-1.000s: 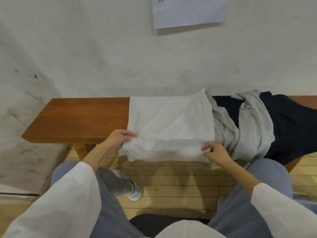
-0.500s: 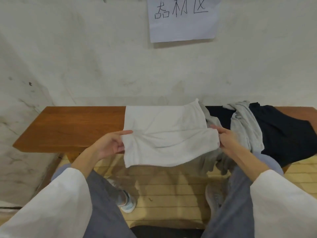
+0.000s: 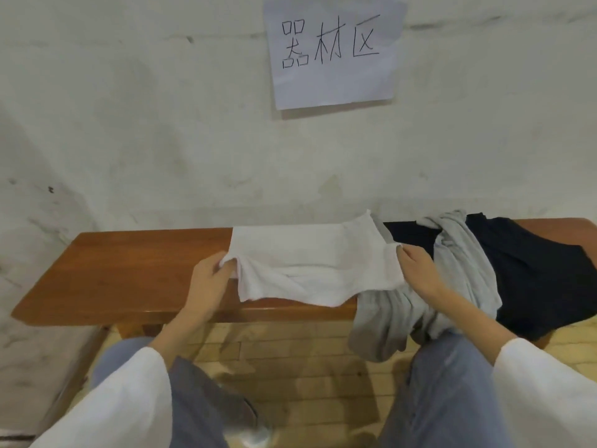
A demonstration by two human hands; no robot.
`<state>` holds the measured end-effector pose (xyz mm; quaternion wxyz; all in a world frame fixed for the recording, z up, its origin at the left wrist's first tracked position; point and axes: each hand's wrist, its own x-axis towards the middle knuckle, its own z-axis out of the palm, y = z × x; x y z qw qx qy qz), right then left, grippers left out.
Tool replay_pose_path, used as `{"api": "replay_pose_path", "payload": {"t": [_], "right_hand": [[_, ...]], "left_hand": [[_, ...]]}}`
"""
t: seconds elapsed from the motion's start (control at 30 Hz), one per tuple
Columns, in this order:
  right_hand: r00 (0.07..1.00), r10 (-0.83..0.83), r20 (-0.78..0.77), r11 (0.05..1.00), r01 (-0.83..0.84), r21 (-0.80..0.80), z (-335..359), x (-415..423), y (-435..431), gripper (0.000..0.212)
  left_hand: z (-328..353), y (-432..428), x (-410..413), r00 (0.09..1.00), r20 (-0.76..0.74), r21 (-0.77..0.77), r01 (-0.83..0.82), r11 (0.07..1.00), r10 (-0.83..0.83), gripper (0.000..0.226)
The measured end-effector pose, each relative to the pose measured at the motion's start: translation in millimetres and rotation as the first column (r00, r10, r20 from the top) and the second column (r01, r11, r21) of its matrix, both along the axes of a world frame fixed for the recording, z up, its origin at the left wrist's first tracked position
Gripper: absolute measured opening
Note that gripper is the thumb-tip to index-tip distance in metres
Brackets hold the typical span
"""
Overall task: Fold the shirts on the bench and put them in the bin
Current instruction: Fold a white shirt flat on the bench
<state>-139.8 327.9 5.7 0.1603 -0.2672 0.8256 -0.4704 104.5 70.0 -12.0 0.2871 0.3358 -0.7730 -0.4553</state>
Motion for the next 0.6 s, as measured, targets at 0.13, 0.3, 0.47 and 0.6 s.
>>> {"api": "replay_pose_path", "payload": {"t": [0.13,0.3,0.47,0.6], "right_hand": [[0.872,-0.108,0.477,0.986,0.154,-0.059,20.7,-51.7,-38.7,0.029],[0.637,-0.042,0.770,0.983,0.163,-0.082,9.2,-68.1,-62.5,0.034],[0.727,0.034,0.686,0.999,-0.029,-0.018,-39.4,-66.0,-38.8,0.070],[0.978,0.095,0.185,0.971,-0.132,0.198,-63.5,-44.3,-25.2,0.031]], "left_hand": [[14.0,-48.9,-34.2,0.964,-0.031,0.412,-0.228,0.882,0.264,0.031],[-5.2,-74.6,-62.4,0.948,0.280,0.562,-0.293,0.774,0.155,0.050],[-14.6,-63.1,-40.6,0.921,0.361,0.668,-0.146,0.730,-0.146,0.014],[-26.1,-55.1,-23.2,0.959,0.265,0.686,-0.117,0.718,-0.097,0.015]]}}
